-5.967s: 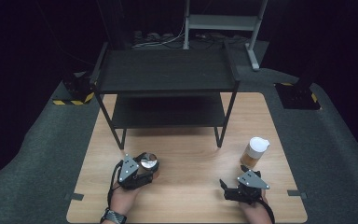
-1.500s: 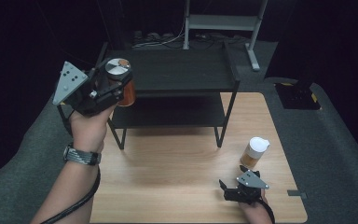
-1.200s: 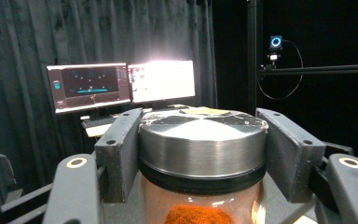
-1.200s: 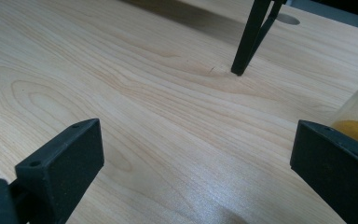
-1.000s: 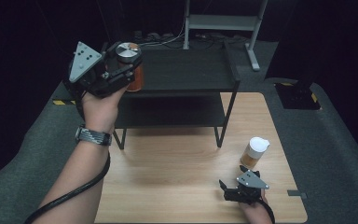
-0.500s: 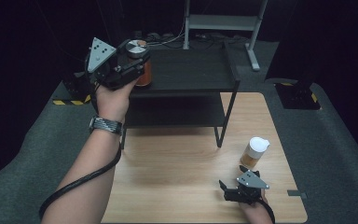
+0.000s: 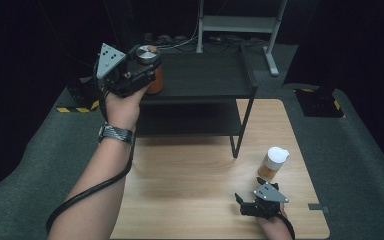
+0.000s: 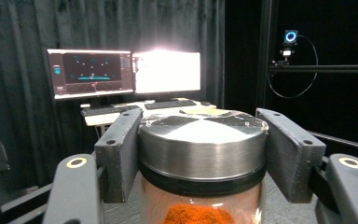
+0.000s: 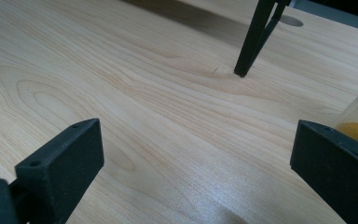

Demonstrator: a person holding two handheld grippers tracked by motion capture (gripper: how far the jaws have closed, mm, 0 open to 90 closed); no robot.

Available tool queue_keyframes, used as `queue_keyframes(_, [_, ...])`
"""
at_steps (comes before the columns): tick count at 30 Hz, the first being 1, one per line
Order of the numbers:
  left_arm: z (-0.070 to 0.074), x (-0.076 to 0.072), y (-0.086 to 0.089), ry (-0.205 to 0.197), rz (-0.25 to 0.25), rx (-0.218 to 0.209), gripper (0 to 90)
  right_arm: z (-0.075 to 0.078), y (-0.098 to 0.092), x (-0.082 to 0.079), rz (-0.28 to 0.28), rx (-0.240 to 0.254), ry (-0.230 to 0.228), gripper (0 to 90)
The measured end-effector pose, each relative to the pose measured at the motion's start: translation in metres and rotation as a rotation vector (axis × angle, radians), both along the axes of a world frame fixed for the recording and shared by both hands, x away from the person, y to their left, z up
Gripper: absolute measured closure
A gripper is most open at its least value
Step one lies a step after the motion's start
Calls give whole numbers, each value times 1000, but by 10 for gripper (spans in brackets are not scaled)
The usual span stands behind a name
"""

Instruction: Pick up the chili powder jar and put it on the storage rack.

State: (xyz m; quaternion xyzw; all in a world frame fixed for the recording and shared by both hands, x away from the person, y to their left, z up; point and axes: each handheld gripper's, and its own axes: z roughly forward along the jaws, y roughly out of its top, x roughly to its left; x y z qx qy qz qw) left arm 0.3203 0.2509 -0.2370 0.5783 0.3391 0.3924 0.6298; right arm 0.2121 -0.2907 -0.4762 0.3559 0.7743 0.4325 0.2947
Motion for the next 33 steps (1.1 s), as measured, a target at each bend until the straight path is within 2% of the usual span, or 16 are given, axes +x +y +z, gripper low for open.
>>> queue_keyframes(8, [-3, 1, 2, 8, 1, -18, 345, 0, -1, 0, 2, 2, -1, 17])
queue_keyframes(17, [-3, 1, 4, 9, 0, -21, 342, 0, -1, 0, 2, 2, -1, 17])
queue_keyframes(33, [-2, 0, 3, 25, 4, -35, 298, 0, 0, 0, 5, -3, -4, 17])
